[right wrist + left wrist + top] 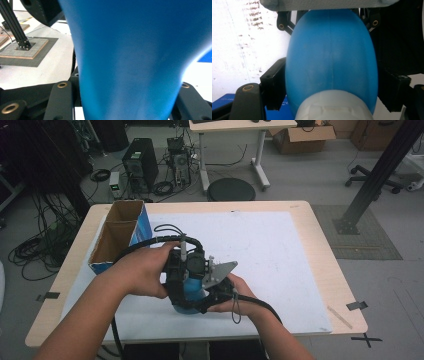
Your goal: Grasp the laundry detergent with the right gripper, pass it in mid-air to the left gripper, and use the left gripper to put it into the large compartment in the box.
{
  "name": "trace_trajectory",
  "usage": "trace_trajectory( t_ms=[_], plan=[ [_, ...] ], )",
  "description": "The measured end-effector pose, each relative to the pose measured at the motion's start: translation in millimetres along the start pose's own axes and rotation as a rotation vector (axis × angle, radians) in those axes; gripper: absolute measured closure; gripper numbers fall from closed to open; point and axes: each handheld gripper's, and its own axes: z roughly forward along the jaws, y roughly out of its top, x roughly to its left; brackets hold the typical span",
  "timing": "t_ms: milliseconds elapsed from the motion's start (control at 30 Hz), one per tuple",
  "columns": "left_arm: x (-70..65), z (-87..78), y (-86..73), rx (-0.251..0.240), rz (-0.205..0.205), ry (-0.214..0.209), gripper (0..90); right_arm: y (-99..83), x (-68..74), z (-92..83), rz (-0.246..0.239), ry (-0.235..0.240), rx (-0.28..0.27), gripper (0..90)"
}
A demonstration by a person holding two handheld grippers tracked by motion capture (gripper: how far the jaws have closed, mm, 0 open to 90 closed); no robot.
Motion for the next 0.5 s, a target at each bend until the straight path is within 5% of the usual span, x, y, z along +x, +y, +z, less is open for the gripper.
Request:
trace_trajectory(
  t_ms=[500],
  plan=[
    [-0.7, 1.2, 1.3, 0.007, 0.002, -0.002, 32.3, -0.3, 0.7, 0.5, -0.003, -0.003, 0.0, 45.5]
  ],
)
